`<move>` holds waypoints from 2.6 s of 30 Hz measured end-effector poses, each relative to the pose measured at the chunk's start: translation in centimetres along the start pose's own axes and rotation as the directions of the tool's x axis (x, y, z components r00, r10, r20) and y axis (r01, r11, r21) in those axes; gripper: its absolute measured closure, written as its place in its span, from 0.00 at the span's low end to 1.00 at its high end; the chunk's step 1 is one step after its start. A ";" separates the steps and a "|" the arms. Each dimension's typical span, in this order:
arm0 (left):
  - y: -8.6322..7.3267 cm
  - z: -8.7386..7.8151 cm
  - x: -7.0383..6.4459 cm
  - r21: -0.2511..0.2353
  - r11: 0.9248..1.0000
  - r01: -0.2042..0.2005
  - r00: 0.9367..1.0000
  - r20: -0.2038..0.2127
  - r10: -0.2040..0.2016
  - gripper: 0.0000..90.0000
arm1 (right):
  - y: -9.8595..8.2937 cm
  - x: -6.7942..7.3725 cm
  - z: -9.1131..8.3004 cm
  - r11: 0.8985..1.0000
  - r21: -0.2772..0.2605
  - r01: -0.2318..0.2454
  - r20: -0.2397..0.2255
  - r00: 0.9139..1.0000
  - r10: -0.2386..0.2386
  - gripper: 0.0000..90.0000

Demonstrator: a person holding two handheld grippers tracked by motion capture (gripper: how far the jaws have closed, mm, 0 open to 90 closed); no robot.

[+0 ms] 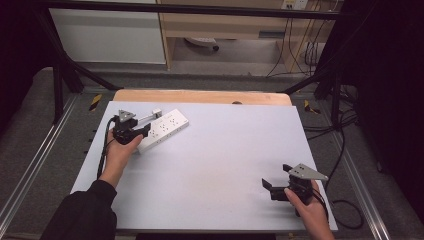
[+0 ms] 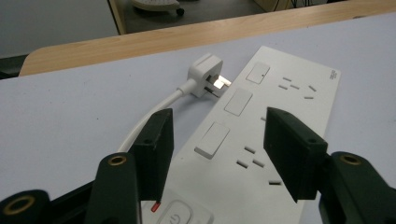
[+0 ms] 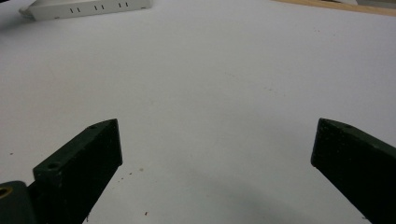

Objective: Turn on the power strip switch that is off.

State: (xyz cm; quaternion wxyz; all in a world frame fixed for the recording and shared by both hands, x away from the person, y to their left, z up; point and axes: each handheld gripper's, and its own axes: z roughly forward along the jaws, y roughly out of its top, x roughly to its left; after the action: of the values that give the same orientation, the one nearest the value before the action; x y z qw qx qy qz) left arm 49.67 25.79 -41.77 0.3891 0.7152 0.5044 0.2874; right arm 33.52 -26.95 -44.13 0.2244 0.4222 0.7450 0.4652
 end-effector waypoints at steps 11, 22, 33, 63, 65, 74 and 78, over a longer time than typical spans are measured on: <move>0.0 0.5 0.1 -0.006 1.000 -0.002 1.000 -0.001 0.001 0.66 | 0.0 0.0 0.0 1.000 -0.001 0.000 0.000 1.000 0.000 0.03; 0.0 1.3 0.5 0.004 1.000 -0.017 1.000 0.008 0.017 0.85 | 0.0 0.0 0.0 1.000 0.002 -0.001 -0.001 1.000 0.001 0.03; -0.5 1.9 0.9 0.026 1.000 -0.004 1.000 0.026 0.003 1.00 | 0.0 -0.1 -0.1 1.000 -0.001 -0.002 0.000 1.000 0.002 0.03; -0.8 2.7 0.9 0.032 0.999 -0.005 1.000 0.024 0.004 1.00 | -0.1 -0.2 -0.1 1.000 0.000 -0.002 -0.002 1.000 0.002 0.03; -0.8 2.7 0.8 0.034 0.999 -0.013 1.000 0.022 0.012 1.00 | -0.1 -0.1 -0.1 1.000 0.000 -0.002 -0.002 1.000 0.002 0.03; -0.9 2.8 1.0 0.026 1.000 -0.003 0.999 0.035 0.002 1.00 | -0.1 -0.1 -0.1 1.000 0.000 -0.003 -0.003 1.000 0.003 0.03; -0.9 2.8 1.0 0.024 1.000 0.001 0.999 0.036 -0.002 1.00 | -0.1 -0.1 -0.2 1.000 0.001 -0.003 -0.003 1.000 0.003 0.03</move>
State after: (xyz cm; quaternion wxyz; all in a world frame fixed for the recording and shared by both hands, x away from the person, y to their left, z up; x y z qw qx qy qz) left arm 51.80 26.20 -44.02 0.3895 0.7246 0.5013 0.2681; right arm 33.43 -27.17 -44.12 0.2223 0.4228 0.7449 0.4659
